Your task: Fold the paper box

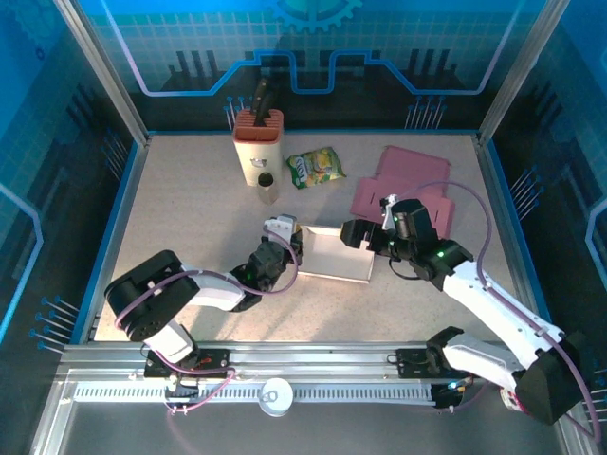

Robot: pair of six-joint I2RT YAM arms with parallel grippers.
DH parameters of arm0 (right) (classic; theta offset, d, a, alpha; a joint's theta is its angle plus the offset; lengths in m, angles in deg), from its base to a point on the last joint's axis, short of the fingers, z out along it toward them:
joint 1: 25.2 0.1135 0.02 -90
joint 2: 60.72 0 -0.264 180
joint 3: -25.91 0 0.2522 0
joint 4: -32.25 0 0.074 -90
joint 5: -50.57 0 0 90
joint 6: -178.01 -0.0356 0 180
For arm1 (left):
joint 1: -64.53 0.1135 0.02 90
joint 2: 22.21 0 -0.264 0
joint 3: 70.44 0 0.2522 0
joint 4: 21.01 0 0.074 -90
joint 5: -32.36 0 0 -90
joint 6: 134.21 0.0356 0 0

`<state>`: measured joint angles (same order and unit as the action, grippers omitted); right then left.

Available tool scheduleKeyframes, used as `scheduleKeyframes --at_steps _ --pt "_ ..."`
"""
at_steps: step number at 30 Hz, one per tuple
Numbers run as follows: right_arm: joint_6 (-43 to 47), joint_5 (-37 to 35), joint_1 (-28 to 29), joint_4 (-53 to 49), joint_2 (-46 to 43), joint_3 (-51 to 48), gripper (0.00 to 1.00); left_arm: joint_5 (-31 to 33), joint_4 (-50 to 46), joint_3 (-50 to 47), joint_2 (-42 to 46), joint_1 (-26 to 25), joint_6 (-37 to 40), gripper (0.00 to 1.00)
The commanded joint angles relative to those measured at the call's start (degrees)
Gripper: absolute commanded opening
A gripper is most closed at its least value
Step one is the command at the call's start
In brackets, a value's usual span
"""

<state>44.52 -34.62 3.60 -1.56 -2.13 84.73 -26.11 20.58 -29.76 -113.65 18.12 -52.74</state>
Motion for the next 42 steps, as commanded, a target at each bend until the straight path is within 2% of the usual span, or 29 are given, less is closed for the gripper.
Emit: scheduleKeyframes --at_steps 1,6,9,14,21,25,32,38,42 --pt "0.1 2.0 -1.3 -3.7 -0.7 2.9 1.00 1.4 -3.0 2.1 1.8 -0.5 3.9 0.00" --pt "-2.6 8.7 -3.9 -4.6 0.0 4.0 1.00 2.0 -4.2 3.3 1.4 -0.5 5.2 0.00" --pt "-4.0 10.3 -5.5 -6.2 -0.6 4.5 1.00 2.9 -4.0 3.7 1.0 -0.4 6.0 0.00" --pt "-5.3 14.7 -11.8 -6.4 -3.3 4.0 1.00 2.6 -4.1 3.8 1.2 -0.4 6.9 0.00" --pt "-4.9 22.4 -21.1 -4.4 0.4 2.8 0.97 2.4 -3.9 4.2 0.9 -0.2 7.5 0.00" --pt "-2.3 23.2 -24.4 -3.5 6.4 3.6 0.94 1.6 -3.7 4.3 0.9 0.3 7.7 0.00" --pt "-0.5 27.2 -24.7 0.5 21.5 6.8 0.81 0.0 -4.0 4.7 1.2 1.0 7.3 0.00" --pt "-1.8 29.5 -22.5 4.4 24.1 5.7 0.72 -1.1 -5.0 5.0 1.5 1.2 6.9 0.00" --pt "-3.5 30.4 -21.5 7.1 24.1 2.8 0.69 -1.5 -5.8 5.3 2.1 1.3 6.4 0.00"
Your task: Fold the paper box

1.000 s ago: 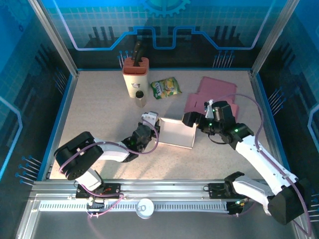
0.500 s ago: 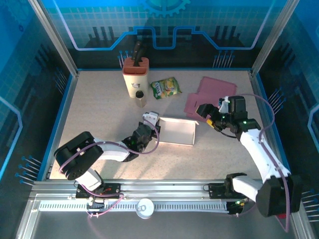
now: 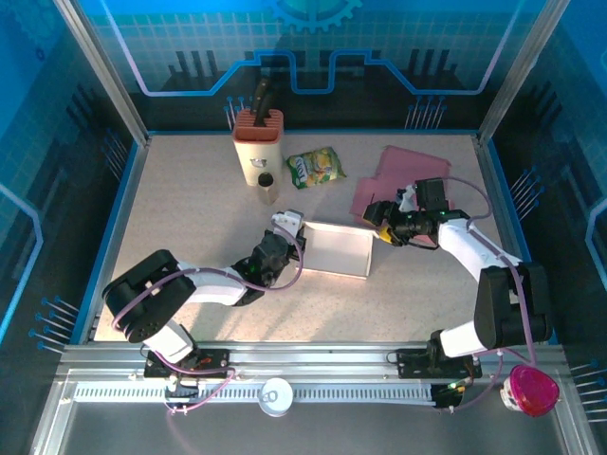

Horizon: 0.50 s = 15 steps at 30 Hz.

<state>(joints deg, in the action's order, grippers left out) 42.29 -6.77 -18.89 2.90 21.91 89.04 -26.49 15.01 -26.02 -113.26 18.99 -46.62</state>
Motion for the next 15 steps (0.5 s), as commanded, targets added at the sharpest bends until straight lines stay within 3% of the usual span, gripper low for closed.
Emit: scheduleKeyframes --at_steps 1,15 --pt "-1.6 2.8 1.2 3.0 0.2 -2.0 0.68 -1.3 -0.5 1.7 1.9 0.5 -0.1 0.00" --pt "-12.3 3.6 4.6 13.8 0.5 -6.2 0.61 -6.9 -5.5 3.0 3.4 0.5 -12.9 0.00"
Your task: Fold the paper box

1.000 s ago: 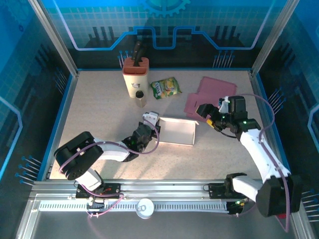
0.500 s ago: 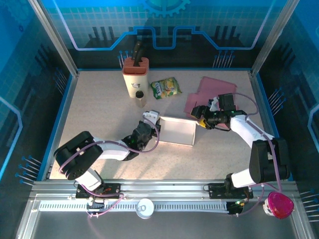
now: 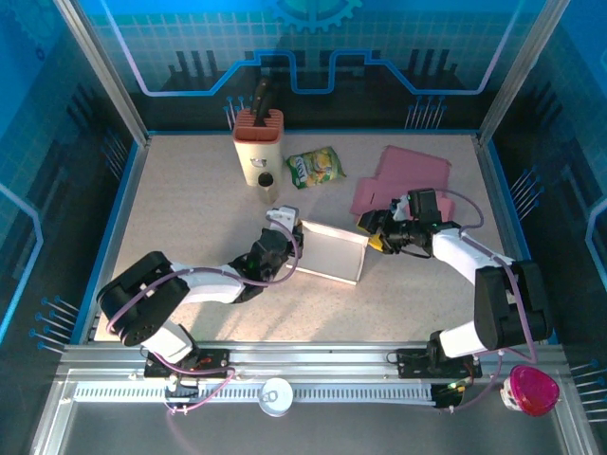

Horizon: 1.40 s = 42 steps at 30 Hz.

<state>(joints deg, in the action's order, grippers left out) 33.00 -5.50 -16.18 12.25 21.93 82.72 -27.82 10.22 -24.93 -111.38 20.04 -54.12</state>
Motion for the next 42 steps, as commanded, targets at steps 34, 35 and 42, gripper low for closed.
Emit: scheduleKeyframes --at_steps 34,35,42 --pt "8.1 -18.9 15.2 -4.3 -4.0 -0.4 0.47 -11.8 17.9 -10.8 -4.2 1.2 -17.7 0.00" --pt "8.2 -19.0 15.3 -4.4 -4.0 -0.2 0.47 -11.6 15.3 -10.3 -2.8 1.2 -19.3 0.00" --pt "6.9 -19.1 15.6 -2.8 -5.0 -0.4 0.46 -9.7 -7.3 -1.4 3.7 1.2 -27.4 0.00"
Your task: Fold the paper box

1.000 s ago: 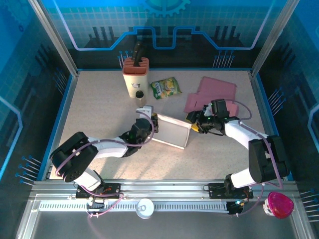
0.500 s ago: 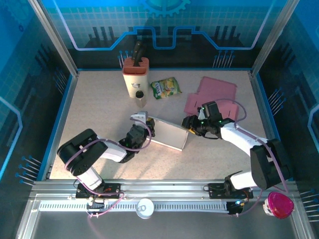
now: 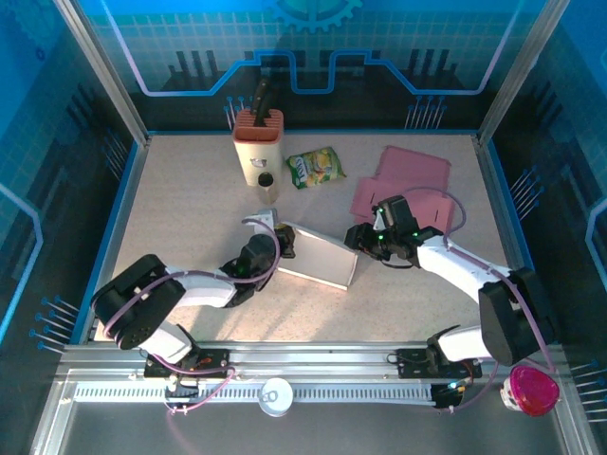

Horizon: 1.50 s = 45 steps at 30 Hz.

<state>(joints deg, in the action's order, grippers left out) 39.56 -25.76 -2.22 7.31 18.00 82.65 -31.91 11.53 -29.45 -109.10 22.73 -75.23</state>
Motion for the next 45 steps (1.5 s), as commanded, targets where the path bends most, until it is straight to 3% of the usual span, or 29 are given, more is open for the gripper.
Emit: scheduleKeyframes --at_steps 1,10,17,19,21,24,30,39,45 --pt "0.4 1.0 1.7 2.2 -1.1 -0.1 0.46 -5.5 -7.4 2.8 1.1 -1.6 -6.2 0.00" --pt "2.6 -0.6 3.6 1.0 -2.1 -0.7 0.44 -7.2 10.1 -6.1 -6.0 -1.5 -5.5 0.00" --pt "3.9 -3.8 5.3 0.1 -3.1 -1.7 0.44 -8.3 9.3 -8.2 -4.8 -1.6 -9.6 0.16" --pt "4.4 -5.1 6.0 -0.8 -3.4 -1.4 0.44 -8.0 6.7 -8.6 -2.6 -1.6 -10.3 0.21" --pt "4.9 -6.8 7.0 -1.8 -3.6 -1.2 0.44 -7.7 1.6 -8.3 0.4 -1.6 -11.1 0.35" --pt "5.1 -8.9 8.5 -2.2 -3.7 -1.7 0.43 -6.9 -8.3 -7.3 4.8 -1.8 -12.7 0.48" --pt "3.7 -10.7 9.6 -0.7 -3.7 -3.6 0.42 -8.3 -18.5 -6.8 8.6 -1.9 -14.9 0.64" --pt "3.3 -12.3 11.0 -1.0 -3.4 -3.0 0.41 -10.8 -24.2 -8.2 14.1 -2.2 -18.9 0.72" --pt "3.1 -12.7 11.3 -1.1 -3.0 -2.7 0.41 -11.4 -41.4 -4.6 20.4 -2.8 -23.1 0.71"
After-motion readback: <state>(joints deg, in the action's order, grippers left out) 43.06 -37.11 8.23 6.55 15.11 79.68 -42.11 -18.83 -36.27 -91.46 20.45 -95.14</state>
